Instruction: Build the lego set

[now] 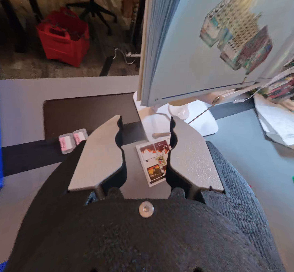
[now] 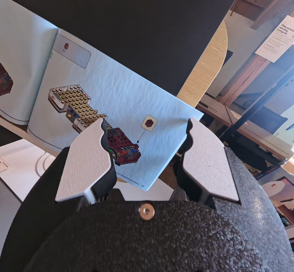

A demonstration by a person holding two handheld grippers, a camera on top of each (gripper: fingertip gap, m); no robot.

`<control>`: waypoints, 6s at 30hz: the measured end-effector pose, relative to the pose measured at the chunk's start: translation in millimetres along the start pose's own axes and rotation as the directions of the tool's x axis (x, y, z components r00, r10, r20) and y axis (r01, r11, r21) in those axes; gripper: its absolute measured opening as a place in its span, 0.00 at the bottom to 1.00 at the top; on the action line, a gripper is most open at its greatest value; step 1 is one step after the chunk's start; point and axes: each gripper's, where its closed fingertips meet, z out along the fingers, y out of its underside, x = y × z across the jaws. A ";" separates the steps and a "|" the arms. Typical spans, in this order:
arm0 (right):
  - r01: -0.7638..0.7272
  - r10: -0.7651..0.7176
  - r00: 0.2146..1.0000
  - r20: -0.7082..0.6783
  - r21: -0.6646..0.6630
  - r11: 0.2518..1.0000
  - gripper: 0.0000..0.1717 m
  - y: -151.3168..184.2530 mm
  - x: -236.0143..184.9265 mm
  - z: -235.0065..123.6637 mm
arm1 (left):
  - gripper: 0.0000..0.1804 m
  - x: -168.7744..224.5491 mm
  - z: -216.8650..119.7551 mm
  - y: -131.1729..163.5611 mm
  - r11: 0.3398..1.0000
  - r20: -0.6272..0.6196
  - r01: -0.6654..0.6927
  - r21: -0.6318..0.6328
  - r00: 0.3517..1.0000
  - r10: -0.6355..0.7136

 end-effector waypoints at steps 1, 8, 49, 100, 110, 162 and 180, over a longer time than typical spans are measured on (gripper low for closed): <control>0.005 -0.005 1.000 -0.002 0.004 1.000 0.55 -0.1 0.3 -0.6 | 0.34 3.2 -2.4 -5.8 0.998 -0.040 0.018 0.055 0.999 -0.016; -0.010 0.011 0.999 -0.040 0.035 0.999 0.56 -7.5 5.6 0.2 | 0.40 16.8 -10.7 -51.4 0.969 -0.134 -0.024 0.247 0.989 0.059; -0.301 0.174 0.459 0.872 -0.031 0.953 0.15 -51.8 -204.7 -73.5 | 0.47 198.4 -40.4 -6.5 0.856 -0.406 -0.457 0.242 0.754 0.517; 0.391 -0.362 0.886 0.290 -0.047 0.919 0.08 -31.6 -162.3 28.1 | 0.28 98.0 16.0 13.1 0.625 -0.394 0.748 0.223 0.656 -0.644; 0.434 -0.389 0.864 0.321 -0.082 0.897 0.08 -30.5 -162.6 29.3 | 0.22 58.0 14.4 2.0 0.306 -0.618 0.912 0.274 0.411 -0.670; -0.065 0.073 0.928 0.366 -0.033 0.997 0.19 5.8 -68.2 -9.3 | 0.00 132.5 38.5 -37.4 0.541 0.263 -0.841 -0.032 0.515 0.816; -0.073 0.060 0.959 0.276 0.035 0.997 0.23 -2.0 -53.0 -3.7 | 0.20 138.8 12.2 -35.3 0.602 0.211 -0.799 0.012 0.590 0.779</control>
